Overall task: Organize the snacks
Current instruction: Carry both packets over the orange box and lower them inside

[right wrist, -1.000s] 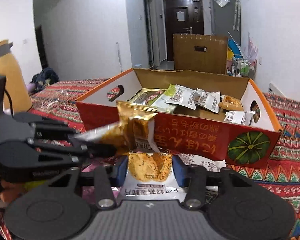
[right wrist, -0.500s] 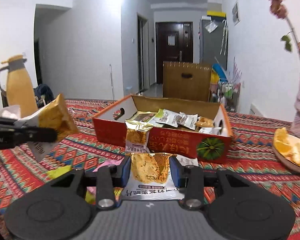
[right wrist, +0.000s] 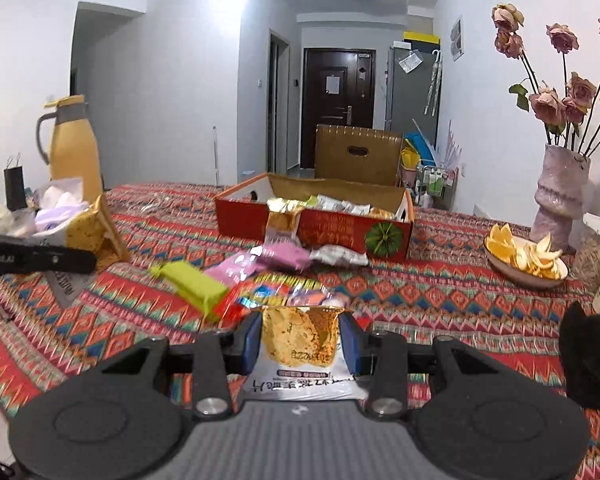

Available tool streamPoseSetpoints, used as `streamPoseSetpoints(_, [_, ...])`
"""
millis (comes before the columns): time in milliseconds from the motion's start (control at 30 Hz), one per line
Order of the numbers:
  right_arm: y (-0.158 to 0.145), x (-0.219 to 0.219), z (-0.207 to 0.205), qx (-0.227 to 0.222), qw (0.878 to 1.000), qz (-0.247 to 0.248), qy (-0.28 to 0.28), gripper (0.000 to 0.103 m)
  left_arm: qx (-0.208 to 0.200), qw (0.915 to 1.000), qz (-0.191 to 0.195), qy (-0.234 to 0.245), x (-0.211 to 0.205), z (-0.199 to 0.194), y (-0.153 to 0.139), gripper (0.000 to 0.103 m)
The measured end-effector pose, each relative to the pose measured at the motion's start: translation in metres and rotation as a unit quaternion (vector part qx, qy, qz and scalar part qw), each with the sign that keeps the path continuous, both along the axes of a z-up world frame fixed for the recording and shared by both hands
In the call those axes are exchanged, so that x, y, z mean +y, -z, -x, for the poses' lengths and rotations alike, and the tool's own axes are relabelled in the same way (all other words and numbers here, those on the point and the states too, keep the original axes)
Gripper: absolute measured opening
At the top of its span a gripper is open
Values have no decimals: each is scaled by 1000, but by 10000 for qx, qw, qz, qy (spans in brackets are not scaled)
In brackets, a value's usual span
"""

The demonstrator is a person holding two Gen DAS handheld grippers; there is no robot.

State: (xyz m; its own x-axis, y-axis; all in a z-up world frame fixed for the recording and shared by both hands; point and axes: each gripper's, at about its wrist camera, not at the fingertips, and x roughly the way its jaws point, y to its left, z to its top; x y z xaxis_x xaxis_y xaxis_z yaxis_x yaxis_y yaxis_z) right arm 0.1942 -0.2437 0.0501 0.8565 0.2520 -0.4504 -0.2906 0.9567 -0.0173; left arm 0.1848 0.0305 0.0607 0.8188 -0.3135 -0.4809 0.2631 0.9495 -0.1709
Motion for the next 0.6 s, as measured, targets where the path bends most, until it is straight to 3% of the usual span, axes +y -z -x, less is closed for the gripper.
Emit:
streamPoseSetpoints(300, [1,-8,20,-102,9999,11,104,40,-122,9999,0,43,-7,15,-6,9])
streamPoseSetpoints(600, [4,-11,5,-101,9999,-10,136,40,-141,9999,9,32,-13,-9,-14,9])
